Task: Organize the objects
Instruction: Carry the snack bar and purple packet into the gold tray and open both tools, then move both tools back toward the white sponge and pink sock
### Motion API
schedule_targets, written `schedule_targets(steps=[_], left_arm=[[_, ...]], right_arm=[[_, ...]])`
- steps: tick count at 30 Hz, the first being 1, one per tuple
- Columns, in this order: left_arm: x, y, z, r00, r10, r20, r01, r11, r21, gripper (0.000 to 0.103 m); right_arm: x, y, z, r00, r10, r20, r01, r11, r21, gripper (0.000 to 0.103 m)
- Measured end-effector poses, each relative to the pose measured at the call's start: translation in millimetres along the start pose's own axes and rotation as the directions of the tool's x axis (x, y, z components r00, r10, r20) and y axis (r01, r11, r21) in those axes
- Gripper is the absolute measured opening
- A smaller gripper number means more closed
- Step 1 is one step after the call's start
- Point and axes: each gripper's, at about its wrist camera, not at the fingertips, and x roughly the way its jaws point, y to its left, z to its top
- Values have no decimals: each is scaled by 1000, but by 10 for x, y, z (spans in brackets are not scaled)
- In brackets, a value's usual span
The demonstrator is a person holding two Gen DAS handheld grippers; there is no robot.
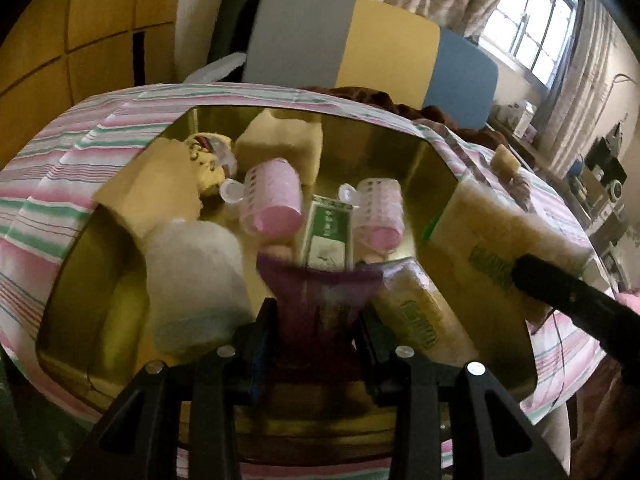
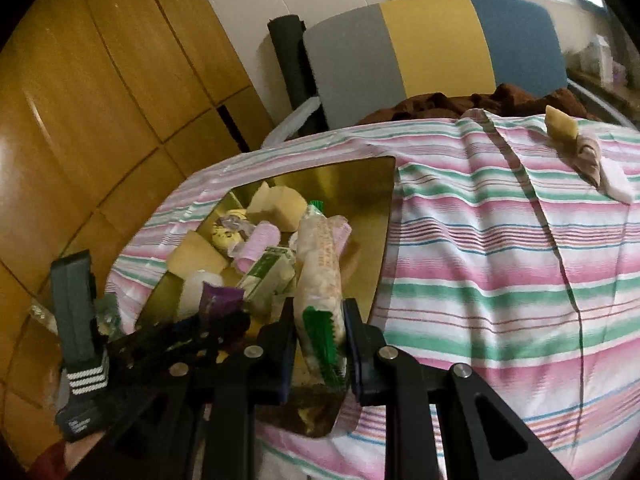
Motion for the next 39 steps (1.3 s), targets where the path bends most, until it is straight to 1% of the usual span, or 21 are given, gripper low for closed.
schedule_targets(steps=[1, 3, 4, 5, 7, 13, 17, 19, 24, 29, 32, 34, 35, 39], left_arm=[[-10, -4, 2, 1000, 0, 4, 0, 1000, -1, 48], [-43, -11, 1, 1000, -14, 15, 14, 1000, -7, 54], [-56, -15, 0, 1000, -17, 21, 18, 1000, -11, 54], [-65, -20, -1, 1000, -16, 25, 16, 1000, -12, 54], [-95, -25, -4, 999, -5, 37, 6, 1000, -14, 54], [-273, 17, 12, 991, 47, 125, -41, 998, -46, 56], [-380, 104, 38, 985, 59, 160, -43, 994, -98, 57], [-427, 129, 39, 984, 59, 170, -39, 992, -119, 61], [-430, 108, 34, 988, 4, 155, 19, 989, -144, 62], [-402, -47, 23, 990, -36, 135, 53, 991, -123, 62], [-400, -170, 30, 990, -67, 122, 79, 992, -97, 62], [-408, -287, 37, 989, -92, 115, 100, 993, -68, 62], [-412, -342, 37, 988, -102, 112, 108, 993, -51, 62], [-431, -586, 47, 986, -134, 103, 134, 991, 16, 62]], right_arm=[[25, 14, 6, 1000, 5, 1, -5, 1000, -5, 24], [16, 42, 15, 1000, -7, 11, 7, 1000, -7, 25], [-5, 46, 13, 1000, 5, 19, -5, 1000, -8, 26], [-25, 55, 7, 1000, 10, 25, -10, 1000, -10, 32], [-68, 55, -7, 999, 9, 38, -8, 1000, -16, 39], [-90, -10, -62, 999, 12, 34, -13, 1000, 6, 39], [-110, -39, -82, 999, 12, 36, -12, 1000, 15, 39], [-129, -54, -84, 999, 7, 41, -8, 1000, 15, 39], [-195, -125, -62, 998, 2, 59, -4, 1000, 27, 39], [-278, -203, -27, 997, -29, 77, 27, 999, 24, 39], [-337, -286, -20, 995, -52, 88, 50, 998, 26, 39], [-372, -361, -28, 994, -69, 90, 67, 997, 29, 42], [-394, -424, -39, 993, -83, 90, 80, 996, 33, 44], [-439, -662, -74, 988, -128, 86, 123, 990, 64, 44]])
